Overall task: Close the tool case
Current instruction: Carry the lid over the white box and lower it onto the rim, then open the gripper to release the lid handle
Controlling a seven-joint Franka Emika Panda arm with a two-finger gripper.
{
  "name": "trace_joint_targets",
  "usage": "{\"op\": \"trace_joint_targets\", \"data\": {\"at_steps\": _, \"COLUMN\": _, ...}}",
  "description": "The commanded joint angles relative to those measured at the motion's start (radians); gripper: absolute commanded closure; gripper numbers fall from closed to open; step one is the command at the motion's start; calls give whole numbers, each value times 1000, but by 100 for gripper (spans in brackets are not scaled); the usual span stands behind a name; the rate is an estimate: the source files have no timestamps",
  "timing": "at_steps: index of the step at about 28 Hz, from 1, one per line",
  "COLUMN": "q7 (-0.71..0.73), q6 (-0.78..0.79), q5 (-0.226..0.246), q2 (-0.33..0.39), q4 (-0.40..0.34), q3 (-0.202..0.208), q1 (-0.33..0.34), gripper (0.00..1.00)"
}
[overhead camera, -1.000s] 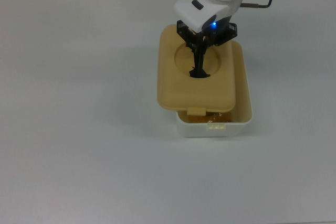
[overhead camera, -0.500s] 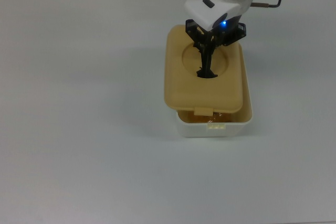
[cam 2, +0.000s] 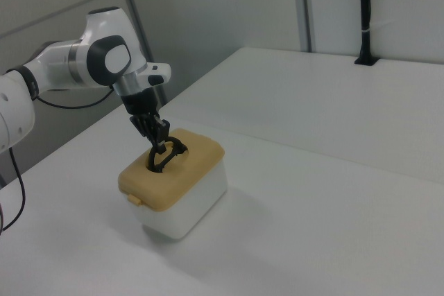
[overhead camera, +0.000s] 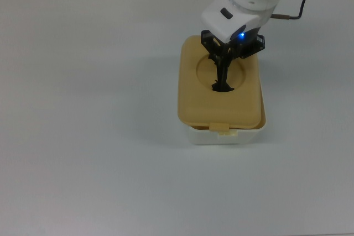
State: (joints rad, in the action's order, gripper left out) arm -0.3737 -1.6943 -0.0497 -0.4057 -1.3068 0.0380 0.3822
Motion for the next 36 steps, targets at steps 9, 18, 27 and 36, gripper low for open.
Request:
{"op": "trace_joint_targets", "data": {"at_steps": 9, "q7": -27, "q6": -12, "q5": -18, "q2": -33, "q4": 34, "q3": 5, "q1": 6, "gripper": 51}}
{"op": "trace_joint_targets", "data": {"at_steps": 18, "q7": -42, "q6": -5, "q5": -18, "q2": -33, "q4": 34, "q3": 7, "q1": 6, "gripper": 0}}
{"op": "trace_joint_targets", "data": {"at_steps": 27, "q7": 32, "q6": 50, "q5": -15, "q2": -15, "q4": 34, "q3": 3, "q1": 4, "gripper": 0}}
{"op": "trace_joint_targets", "data": {"at_steps": 36, "q7": 110, "q6": 117, "q5": -4, "q2": 53, "q4": 24, "q3": 0, "q1": -29, "gripper": 0}}
